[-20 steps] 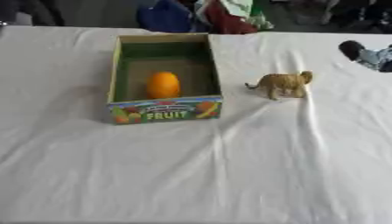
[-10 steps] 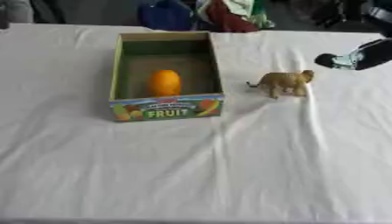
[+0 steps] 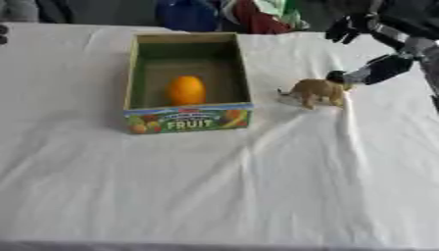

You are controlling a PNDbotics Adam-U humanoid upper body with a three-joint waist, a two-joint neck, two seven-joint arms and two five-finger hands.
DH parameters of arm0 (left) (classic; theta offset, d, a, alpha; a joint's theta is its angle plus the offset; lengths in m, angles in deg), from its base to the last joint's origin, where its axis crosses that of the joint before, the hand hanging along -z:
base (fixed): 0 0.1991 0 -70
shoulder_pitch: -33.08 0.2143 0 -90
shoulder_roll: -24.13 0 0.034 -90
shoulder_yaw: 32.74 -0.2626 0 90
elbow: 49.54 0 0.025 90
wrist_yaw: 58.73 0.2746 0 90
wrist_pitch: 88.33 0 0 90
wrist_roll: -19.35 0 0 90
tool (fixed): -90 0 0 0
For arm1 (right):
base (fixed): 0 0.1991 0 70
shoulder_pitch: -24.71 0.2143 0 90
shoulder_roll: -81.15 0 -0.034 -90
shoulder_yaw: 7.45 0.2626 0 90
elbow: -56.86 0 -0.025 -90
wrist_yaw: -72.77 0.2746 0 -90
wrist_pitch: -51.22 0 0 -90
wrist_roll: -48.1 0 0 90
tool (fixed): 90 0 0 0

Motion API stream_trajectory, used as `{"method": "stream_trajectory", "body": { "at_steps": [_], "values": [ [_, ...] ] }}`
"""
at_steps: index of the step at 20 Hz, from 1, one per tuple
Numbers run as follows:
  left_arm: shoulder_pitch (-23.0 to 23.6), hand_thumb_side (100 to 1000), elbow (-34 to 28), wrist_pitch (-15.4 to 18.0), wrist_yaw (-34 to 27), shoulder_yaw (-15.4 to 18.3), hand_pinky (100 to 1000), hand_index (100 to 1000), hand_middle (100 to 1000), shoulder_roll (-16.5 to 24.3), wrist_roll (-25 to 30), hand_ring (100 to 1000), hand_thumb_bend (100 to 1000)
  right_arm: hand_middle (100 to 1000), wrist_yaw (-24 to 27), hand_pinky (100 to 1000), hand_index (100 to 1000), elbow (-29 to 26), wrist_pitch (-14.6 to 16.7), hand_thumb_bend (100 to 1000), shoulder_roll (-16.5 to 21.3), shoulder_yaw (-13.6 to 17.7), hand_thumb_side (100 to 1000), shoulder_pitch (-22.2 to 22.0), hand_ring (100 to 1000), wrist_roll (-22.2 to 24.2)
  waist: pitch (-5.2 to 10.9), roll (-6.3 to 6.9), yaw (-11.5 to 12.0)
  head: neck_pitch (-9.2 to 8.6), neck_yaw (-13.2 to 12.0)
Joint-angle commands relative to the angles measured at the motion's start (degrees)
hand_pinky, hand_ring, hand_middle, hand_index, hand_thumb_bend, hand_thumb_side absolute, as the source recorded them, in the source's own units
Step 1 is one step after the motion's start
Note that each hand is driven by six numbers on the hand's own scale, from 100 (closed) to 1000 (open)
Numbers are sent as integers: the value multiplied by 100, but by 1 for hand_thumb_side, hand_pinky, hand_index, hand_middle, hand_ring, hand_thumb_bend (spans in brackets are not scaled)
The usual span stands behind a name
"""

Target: Pick up objects on the table and place them in the box.

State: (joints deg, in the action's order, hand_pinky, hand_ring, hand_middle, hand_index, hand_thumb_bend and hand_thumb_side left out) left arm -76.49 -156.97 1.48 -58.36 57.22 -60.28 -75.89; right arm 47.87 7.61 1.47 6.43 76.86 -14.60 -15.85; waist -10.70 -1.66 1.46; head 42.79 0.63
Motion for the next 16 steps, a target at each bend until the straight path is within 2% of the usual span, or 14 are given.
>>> {"method": "stream_trajectory", "body": {
  "at_steps": [1,4,16],
  "values": [
    [-24,854,-79,-13,21,64,666,758,635,39,29,651,565,773,-535,724,793,238,388,428,-19,105,202,184,760,133,90,12,15,49,21],
    [-5,858,-78,-20,24,68,666,758,634,12,45,650,562,772,-972,725,792,486,405,419,-114,150,133,240,760,-18,87,17,33,51,34],
    [84,869,-78,-35,48,81,665,758,631,-51,119,647,556,768,-1887,725,790,1075,383,427,-145,304,171,238,758,-514,84,38,73,66,66]
  ]
}}
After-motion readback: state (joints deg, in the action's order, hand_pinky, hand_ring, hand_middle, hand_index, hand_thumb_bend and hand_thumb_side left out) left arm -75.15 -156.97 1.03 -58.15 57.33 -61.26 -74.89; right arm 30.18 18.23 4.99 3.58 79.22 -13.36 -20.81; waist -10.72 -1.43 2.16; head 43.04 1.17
